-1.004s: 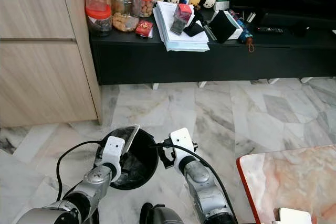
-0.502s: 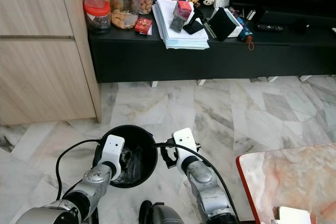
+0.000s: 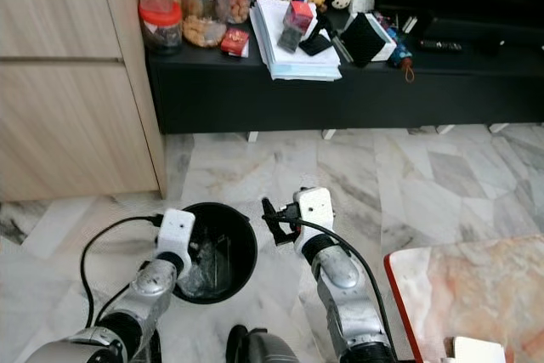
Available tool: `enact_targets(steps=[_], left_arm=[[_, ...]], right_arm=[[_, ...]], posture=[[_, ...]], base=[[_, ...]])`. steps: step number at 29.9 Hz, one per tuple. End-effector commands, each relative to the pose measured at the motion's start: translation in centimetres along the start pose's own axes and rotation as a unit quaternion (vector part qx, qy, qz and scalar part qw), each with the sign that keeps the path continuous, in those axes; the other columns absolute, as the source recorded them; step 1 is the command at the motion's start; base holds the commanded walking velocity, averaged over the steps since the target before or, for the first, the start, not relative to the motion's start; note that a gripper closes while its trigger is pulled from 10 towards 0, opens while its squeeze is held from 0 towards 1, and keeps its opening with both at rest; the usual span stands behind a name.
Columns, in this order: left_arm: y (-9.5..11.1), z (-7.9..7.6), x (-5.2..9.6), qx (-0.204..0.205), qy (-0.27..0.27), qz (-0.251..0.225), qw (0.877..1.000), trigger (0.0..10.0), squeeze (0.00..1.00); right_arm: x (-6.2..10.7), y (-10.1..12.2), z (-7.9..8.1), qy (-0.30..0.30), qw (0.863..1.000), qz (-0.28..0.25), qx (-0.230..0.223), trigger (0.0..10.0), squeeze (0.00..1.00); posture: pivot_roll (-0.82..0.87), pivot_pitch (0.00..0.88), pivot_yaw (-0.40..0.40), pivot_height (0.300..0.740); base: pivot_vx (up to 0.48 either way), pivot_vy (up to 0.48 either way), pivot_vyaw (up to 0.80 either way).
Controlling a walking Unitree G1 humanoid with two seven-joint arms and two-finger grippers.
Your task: Picking trash to rubbish bin
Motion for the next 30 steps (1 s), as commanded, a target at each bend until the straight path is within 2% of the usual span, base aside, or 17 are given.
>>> enact_targets(steps=[1,2,4,6,7,9,15,23,30], left_arm=[[-0.7,-1.1,0.5,0.003,-0.008,0.007,1.0,10.0,0.0],[1.1,0.9,0.1,-0.007,0.033,-0.031,0.999,10.0,0.0],[3.6,2.6,-0.3,-0.021,0.067,-0.082,0.994,10.0,0.0],[6.2,3.7,-0.4,-0.036,0.087,-0.132,0.987,10.0,0.0],[6.2,3.7,-0.4,-0.036,0.087,-0.132,0.987,10.0,0.0],[9.0,4.8,-0.4,-0.024,0.105,-0.182,0.977,10.0,0.0],[10.3,4.5,-0.3,-0.022,0.106,-0.206,0.972,10.0,0.0],[11.9,4.0,0.6,-0.026,0.113,-0.244,0.963,10.0,0.0],[12.0,3.9,0.6,-0.035,0.109,-0.241,0.964,10.0,0.0]], right_arm=[[0.4,0.2,-0.8,-0.012,1.0,-0.007,-0.003,10.0,0.0],[-0.1,1.5,-1.2,-0.024,0.999,-0.034,-0.003,10.0,0.0],[-0.6,2.8,-1.8,-0.039,0.997,-0.062,-0.007,10.0,0.0],[-0.9,3.6,-2.4,-0.047,0.996,-0.081,-0.011,10.0,0.0],[-0.9,3.6,-2.4,-0.047,0.996,-0.081,-0.011,10.0,0.0],[-1.0,5.0,-2.9,-0.053,0.993,-0.106,-0.003,10.0,0.0],[-1.1,6.5,-4.1,-0.077,0.988,-0.134,-0.004,10.0,0.0],[-1.4,6.9,-4.1,-0.077,0.985,-0.155,-0.012,10.0,0.0],[-2.0,6.8,-3.5,-0.07,0.984,-0.16,-0.018,10.0,0.0]], posture=[[-0.05,0.219,-0.219,0.74],[-0.01,0.184,-0.201,0.74],[0.0,0.175,-0.196,0.74],[0.02,0.159,-0.189,0.74],[0.02,0.159,-0.189,0.74],[0.03,0.133,-0.177,0.74],[0.03,0.095,-0.163,0.74],[0.05,0.07,-0.155,0.74],[0.05,0.081,-0.154,0.74]], base=[[0.0,0.0,0.0],[0.0,0.0,0.0],[0.0,0.0,0.0],[0.0,0.0,0.0],[0.0,0.0,0.0],[0.0,0.0,0.0],[0.0,0.0,0.0],[0.0,0.0,0.0],[0.0,0.0,0.0]])
Point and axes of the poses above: a point about 5 cm out from each wrist's last joint towards the gripper, its own x axis pointing back from the gripper into the wrist, its own y axis along the axis of the wrist's last joint, z = x × y, the point moved 6 cm from there along -x, pointing out of the wrist towards the gripper, and after that the axes turned 11 degrees about -x, right-handed, at the moved point
